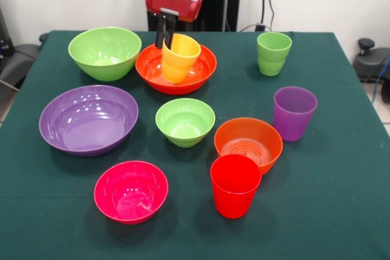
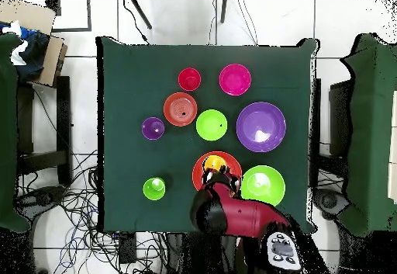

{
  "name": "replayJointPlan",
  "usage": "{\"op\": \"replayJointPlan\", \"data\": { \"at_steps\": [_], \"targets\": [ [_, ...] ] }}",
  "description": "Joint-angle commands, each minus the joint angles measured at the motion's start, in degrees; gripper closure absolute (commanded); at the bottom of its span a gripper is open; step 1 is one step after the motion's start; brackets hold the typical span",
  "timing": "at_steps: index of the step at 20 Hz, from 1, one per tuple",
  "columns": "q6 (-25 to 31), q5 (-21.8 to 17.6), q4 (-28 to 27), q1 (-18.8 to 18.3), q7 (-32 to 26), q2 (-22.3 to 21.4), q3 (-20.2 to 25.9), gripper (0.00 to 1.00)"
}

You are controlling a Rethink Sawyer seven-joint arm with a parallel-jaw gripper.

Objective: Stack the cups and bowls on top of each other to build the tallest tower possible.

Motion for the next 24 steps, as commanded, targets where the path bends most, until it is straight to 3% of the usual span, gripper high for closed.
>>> {"op": "replayJointPlan", "data": {
  "at_steps": [1,24],
  "targets": [
    [2.6,0.4,1.6,1.0,7.7,2.5,3.6,1.0],
    [3.0,0.2,1.5,0.9,7.2,2.4,3.8,1.0]
  ]
}}
